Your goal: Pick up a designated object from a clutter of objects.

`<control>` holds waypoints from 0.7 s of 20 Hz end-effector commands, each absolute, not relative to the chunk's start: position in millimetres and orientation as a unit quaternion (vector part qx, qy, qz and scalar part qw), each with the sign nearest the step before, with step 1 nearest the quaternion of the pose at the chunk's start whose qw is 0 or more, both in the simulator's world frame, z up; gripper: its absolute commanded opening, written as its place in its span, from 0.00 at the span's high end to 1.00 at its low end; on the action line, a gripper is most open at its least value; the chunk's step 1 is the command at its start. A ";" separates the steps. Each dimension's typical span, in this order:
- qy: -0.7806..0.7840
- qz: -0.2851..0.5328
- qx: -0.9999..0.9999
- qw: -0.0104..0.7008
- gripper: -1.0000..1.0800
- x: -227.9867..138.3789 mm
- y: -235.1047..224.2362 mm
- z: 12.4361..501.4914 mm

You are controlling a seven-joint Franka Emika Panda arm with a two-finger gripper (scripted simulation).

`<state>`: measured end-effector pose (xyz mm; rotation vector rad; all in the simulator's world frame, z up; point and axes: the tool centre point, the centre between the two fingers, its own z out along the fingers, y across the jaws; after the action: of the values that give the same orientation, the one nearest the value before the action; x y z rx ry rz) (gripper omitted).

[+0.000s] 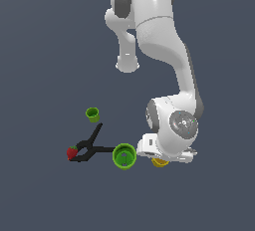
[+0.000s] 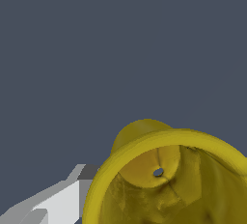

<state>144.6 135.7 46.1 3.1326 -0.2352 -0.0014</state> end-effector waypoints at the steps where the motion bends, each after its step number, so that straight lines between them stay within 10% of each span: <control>1: -0.075 0.000 0.997 0.000 1.00 145.0 135.6 46.5; 14: -0.075 0.000 0.997 0.000 1.00 139.8 133.4 52.8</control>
<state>140.7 134.1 49.3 3.1321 -0.2350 -0.0049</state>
